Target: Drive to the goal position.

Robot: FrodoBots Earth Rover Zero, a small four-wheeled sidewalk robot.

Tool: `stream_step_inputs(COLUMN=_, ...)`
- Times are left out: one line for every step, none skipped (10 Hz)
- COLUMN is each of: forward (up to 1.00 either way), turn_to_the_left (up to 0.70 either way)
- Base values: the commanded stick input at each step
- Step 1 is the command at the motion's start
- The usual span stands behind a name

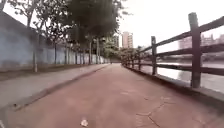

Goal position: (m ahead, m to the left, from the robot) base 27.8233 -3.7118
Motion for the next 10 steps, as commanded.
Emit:
stream_step_inputs(forward=0.96, turn_to_the_left=0.0)
stream_step_inputs(forward=0.96, turn_to_the_left=0.0)
stream_step_inputs(forward=0.96, turn_to_the_left=0.0)
stream_step_inputs(forward=0.96, turn_to_the_left=0.0)
stream_step_inputs(forward=0.95, turn_to_the_left=0.0)
stream_step_inputs(forward=0.95, turn_to_the_left=0.0)
stream_step_inputs(forward=0.96, turn_to_the_left=0.0)
stream_step_inputs(forward=0.95, turn_to_the_left=0.0)
stream_step_inputs(forward=0.95, turn_to_the_left=0.0)
stream_step_inputs(forward=0.95, turn_to_the_left=0.0)
